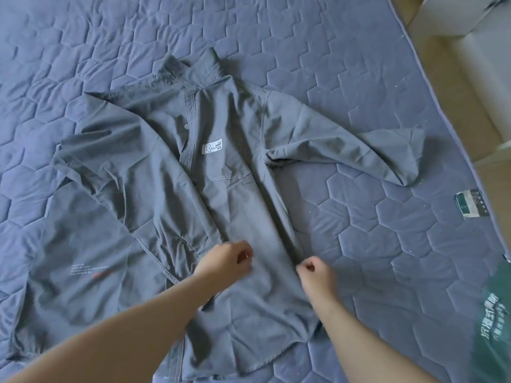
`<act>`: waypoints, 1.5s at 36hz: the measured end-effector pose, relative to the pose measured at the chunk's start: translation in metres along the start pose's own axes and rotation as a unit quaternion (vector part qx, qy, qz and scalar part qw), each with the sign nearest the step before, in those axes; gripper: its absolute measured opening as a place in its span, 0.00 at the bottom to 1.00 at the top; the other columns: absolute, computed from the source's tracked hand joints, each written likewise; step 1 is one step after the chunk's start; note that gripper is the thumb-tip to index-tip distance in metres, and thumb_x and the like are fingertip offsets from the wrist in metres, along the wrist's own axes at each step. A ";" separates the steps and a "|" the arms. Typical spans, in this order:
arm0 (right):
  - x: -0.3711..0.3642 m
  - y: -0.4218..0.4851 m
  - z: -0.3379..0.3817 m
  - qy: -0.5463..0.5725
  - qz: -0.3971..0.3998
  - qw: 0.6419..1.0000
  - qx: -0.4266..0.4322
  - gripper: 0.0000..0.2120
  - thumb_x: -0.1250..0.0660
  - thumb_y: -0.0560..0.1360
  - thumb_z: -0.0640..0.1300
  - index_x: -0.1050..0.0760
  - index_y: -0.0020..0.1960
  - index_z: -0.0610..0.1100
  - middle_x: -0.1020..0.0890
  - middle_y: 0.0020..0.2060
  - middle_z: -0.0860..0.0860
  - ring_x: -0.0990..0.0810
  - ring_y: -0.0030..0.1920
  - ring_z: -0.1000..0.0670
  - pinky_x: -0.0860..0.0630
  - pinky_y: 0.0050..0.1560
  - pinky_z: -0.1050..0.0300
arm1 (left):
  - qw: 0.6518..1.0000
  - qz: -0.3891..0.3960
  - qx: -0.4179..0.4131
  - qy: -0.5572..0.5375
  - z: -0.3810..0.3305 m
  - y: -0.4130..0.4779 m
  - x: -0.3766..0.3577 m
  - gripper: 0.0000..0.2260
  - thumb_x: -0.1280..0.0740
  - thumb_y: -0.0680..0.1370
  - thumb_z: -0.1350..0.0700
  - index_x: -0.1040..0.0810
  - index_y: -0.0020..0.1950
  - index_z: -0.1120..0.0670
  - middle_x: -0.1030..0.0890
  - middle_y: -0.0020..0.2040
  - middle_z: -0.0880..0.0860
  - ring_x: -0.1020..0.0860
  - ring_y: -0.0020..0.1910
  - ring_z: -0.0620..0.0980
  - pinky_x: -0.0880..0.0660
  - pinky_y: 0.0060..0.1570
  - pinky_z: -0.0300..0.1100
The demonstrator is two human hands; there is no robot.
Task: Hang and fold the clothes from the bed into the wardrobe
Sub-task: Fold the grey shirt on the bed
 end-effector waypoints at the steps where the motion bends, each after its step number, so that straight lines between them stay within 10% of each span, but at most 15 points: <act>1: 0.001 0.012 0.010 0.055 -0.011 0.998 -0.008 0.11 0.35 0.73 0.36 0.30 0.33 0.46 0.23 0.32 0.46 0.27 0.37 0.46 0.32 0.37 0.57 | 0.999 -0.034 0.004 -0.007 -0.002 0.012 0.014 0.08 0.37 0.76 0.55 0.22 0.53 0.49 0.20 0.50 0.47 0.23 0.49 0.49 0.33 0.41 0.37; 8: 0.003 0.085 0.073 0.305 -0.004 0.947 -0.101 0.07 0.39 0.78 0.46 0.29 0.43 0.45 0.24 0.37 0.49 0.28 0.32 0.52 0.32 0.34 0.60 | 0.983 -0.178 -0.009 0.037 -0.015 0.088 0.090 0.16 0.38 0.76 0.58 0.26 0.63 0.50 0.27 0.64 0.49 0.30 0.63 0.52 0.32 0.55 0.43; 13: 0.002 0.134 0.106 0.413 0.016 0.901 -0.130 0.17 0.41 0.79 0.51 0.31 0.65 0.44 0.25 0.59 0.45 0.24 0.59 0.44 0.30 0.53 0.53 | 0.980 -0.168 -0.042 0.094 -0.029 0.139 0.100 0.17 0.40 0.77 0.54 0.28 0.66 0.49 0.28 0.65 0.47 0.33 0.66 0.50 0.36 0.59 0.43; 22: 0.006 0.195 0.158 0.632 0.030 0.765 -0.116 0.18 0.35 0.76 0.51 0.27 0.63 0.44 0.22 0.59 0.45 0.22 0.56 0.45 0.27 0.62 0.51 | 0.990 -0.089 -0.015 0.107 -0.050 0.202 0.061 0.32 0.41 0.75 0.36 0.41 0.74 0.50 0.36 0.72 0.48 0.40 0.72 0.47 0.53 0.71 0.53; 27: 0.054 0.222 0.169 0.636 -0.028 0.767 -0.076 0.18 0.38 0.79 0.44 0.31 0.68 0.42 0.23 0.63 0.44 0.23 0.61 0.43 0.27 0.61 0.43 | 0.981 -0.145 -0.093 0.091 -0.071 0.201 0.070 0.29 0.39 0.76 0.41 0.42 0.74 0.48 0.38 0.74 0.46 0.39 0.72 0.47 0.58 0.72 0.49; 31: 0.103 0.224 0.173 0.638 -0.089 0.763 -0.042 0.17 0.39 0.80 0.45 0.31 0.68 0.45 0.22 0.56 0.50 0.21 0.48 0.50 0.24 0.40 0.57 | 0.978 -0.166 -0.106 0.073 -0.082 0.204 0.077 0.28 0.38 0.77 0.45 0.43 0.75 0.46 0.43 0.76 0.47 0.47 0.75 0.47 0.50 0.72 0.48; 40: 0.135 0.214 0.160 0.714 -0.074 0.696 -0.023 0.04 0.39 0.77 0.38 0.27 0.45 0.44 0.23 0.39 0.51 0.23 0.39 0.54 0.24 0.43 0.63 | 0.987 0.037 -0.039 0.153 -0.069 0.229 0.033 0.33 0.39 0.75 0.38 0.47 0.76 0.45 0.51 0.77 0.47 0.54 0.76 0.50 0.51 0.72 0.52; 44: 0.155 0.202 0.196 0.578 -0.117 0.803 0.087 0.10 0.40 0.75 0.31 0.28 0.44 0.45 0.24 0.38 0.50 0.26 0.36 0.54 0.29 0.27 0.66 | 0.998 -0.004 -0.016 -0.066 -0.073 0.232 0.050 0.22 0.38 0.78 0.46 0.32 0.70 0.50 0.30 0.66 0.52 0.30 0.63 0.49 0.31 0.61 0.37; 46: 0.158 0.180 0.231 0.337 -0.187 0.900 0.204 0.08 0.39 0.73 0.29 0.25 0.42 0.40 0.19 0.42 0.43 0.23 0.38 0.49 0.25 0.32 0.60 | 0.952 -0.074 0.040 -0.295 -0.065 0.226 0.070 0.14 0.38 0.79 0.50 0.26 0.63 0.54 0.24 0.52 0.52 0.26 0.47 0.48 0.28 0.39 0.30; 48: 0.135 0.149 0.264 0.046 -0.216 0.922 0.318 0.08 0.38 0.73 0.33 0.21 0.47 0.31 0.19 0.47 0.33 0.20 0.47 0.40 0.29 0.47 0.52 | 0.855 -0.118 0.109 -0.493 -0.044 0.213 0.082 0.09 0.41 0.80 0.50 0.25 0.55 0.53 0.23 0.49 0.52 0.25 0.42 0.48 0.30 0.39 0.37; 51: 0.050 0.122 0.262 -0.269 -0.081 0.886 0.369 0.17 0.41 0.78 0.40 0.27 0.64 0.35 0.25 0.62 0.35 0.26 0.61 0.38 0.32 0.56 0.51 | 0.673 -0.118 0.185 -0.706 -0.009 0.188 0.079 0.15 0.46 0.81 0.43 0.28 0.52 0.52 0.23 0.47 0.53 0.23 0.43 0.51 0.28 0.48 0.47; 54: -0.024 0.104 0.221 -0.442 0.088 0.793 0.410 0.22 0.42 0.77 0.39 0.33 0.70 0.47 0.32 0.69 0.42 0.36 0.69 0.40 0.38 0.65 0.50 | 0.584 -0.143 0.217 -0.769 0.028 0.163 0.078 0.21 0.48 0.79 0.37 0.30 0.59 0.52 0.22 0.49 0.55 0.23 0.48 0.55 0.30 0.54 0.52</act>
Point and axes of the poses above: each hand's wrist, its own y-axis towards the middle knuckle, its own x-axis out of the back of the hand, z = x × y, the point moved 8 cm from there along y, towards the middle knuckle
